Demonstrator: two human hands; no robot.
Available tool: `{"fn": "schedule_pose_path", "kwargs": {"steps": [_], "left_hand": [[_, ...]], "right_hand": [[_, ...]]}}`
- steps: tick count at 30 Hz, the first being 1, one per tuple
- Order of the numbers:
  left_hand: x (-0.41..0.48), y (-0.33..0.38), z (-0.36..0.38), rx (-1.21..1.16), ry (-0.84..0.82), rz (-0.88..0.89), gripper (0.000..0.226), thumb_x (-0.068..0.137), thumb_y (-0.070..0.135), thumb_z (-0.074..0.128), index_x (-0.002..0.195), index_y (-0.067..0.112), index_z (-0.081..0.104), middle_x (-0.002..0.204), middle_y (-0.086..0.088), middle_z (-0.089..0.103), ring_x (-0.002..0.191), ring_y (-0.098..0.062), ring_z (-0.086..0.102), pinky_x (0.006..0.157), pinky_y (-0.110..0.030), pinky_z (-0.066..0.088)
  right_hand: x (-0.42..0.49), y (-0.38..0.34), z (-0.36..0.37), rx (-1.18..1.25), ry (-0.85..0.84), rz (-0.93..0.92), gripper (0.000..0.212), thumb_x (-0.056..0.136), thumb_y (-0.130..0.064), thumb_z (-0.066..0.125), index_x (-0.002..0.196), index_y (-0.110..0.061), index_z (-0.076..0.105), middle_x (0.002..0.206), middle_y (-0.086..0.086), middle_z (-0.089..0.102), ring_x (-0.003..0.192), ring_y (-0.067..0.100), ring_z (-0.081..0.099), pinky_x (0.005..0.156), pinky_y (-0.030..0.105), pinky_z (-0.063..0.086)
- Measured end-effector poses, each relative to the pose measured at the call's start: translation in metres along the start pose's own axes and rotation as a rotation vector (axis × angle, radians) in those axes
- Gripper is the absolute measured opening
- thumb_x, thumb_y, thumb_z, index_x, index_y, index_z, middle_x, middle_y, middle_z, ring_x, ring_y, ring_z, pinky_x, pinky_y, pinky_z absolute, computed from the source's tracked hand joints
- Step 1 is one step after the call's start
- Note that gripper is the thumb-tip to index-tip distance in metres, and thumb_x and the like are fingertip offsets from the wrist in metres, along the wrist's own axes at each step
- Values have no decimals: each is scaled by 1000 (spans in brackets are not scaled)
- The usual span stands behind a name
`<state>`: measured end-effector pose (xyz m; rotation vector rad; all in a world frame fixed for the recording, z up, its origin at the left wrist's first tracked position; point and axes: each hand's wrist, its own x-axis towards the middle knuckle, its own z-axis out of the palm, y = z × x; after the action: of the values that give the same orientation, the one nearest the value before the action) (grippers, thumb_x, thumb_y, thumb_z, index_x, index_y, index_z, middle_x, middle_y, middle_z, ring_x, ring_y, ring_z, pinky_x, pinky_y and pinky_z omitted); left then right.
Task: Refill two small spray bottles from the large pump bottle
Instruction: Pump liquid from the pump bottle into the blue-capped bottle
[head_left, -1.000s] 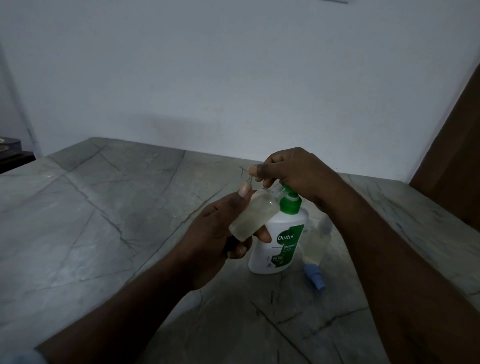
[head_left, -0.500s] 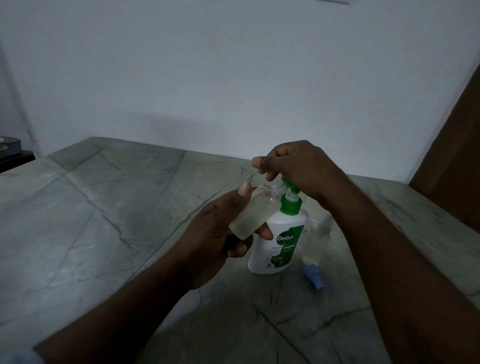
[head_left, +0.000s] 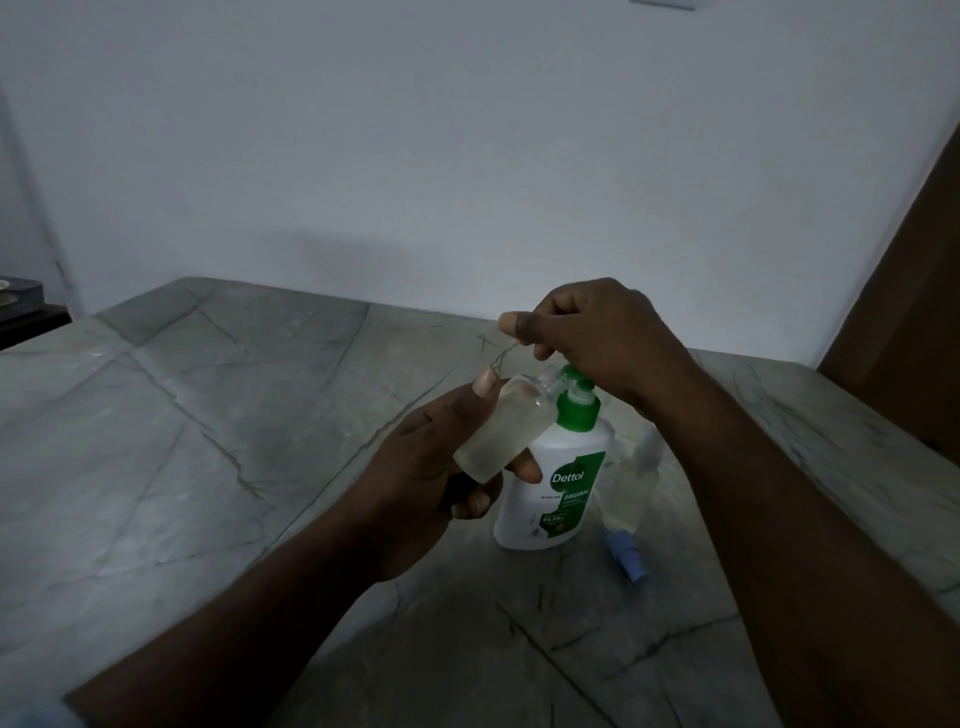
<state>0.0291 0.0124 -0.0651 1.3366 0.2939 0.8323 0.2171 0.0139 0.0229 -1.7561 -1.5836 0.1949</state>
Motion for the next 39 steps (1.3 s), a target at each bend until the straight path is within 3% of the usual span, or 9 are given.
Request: {"fn": "schedule_pose_path", "kwargs": {"steps": [3,7,14,18,25,33,36,39], "left_hand": [[0,0,-1,2,-22,-1,46,89,64,53,117,32,73,86,-15,70,54,-16,42,51,-30,28],[1,1,-3,28,-52,-4,47,89,60,60,123,30,70,92,-16,72,54,-13,46,49,-25,34],[4,5,-9,126,-58,-29,45,83,52,67,117,22,72,95,-15,75,55,-15,53,46,-23,41],[5,7,-12,175,-11,-12,43,79,52,70,110,22,75,94,-11,76,54,-14,55,46,-21,41],[5,4,-12,140,82,36,48,75,45,78,119,27,74,103,-4,76,57,-14,56,46,-22,41],[4,3,-7,231,174,19,56,70,51,78,120,27,75,104,3,77,74,-10,65,54,-24,43],[5,3,-4,310,174,33,61,66,57,75,119,26,76,107,5,77,83,-4,67,63,-33,50],[5,3,-3,349,193,69,58,67,54,77,116,25,77,111,2,78,101,-19,72,88,-59,56]], "right_hand": [[-1,-1,-2,-9,66,-44,39,81,-61,74,77,-23,73,74,-8,74,62,0,65,56,19,43],[0,-2,-1,33,22,-6,38,82,-58,75,80,-21,76,71,-10,74,56,-11,60,56,20,41],[-1,-2,-1,46,-12,4,38,84,-57,73,85,-19,77,76,-8,75,66,2,63,63,25,44],[-1,-3,-1,36,-23,8,37,85,-56,72,86,-19,76,77,-8,74,69,5,63,65,26,44],[0,-1,0,46,-5,7,35,84,-57,73,80,-22,75,73,-9,74,62,0,62,62,24,43],[1,1,1,37,2,1,35,85,-58,72,80,-23,75,74,-10,74,65,2,62,62,24,42],[1,1,1,35,1,-5,35,85,-57,71,81,-23,76,75,-9,75,67,3,62,63,25,43],[1,1,2,47,-1,-2,34,85,-57,72,81,-23,76,76,-9,75,72,6,66,67,28,49]]}}
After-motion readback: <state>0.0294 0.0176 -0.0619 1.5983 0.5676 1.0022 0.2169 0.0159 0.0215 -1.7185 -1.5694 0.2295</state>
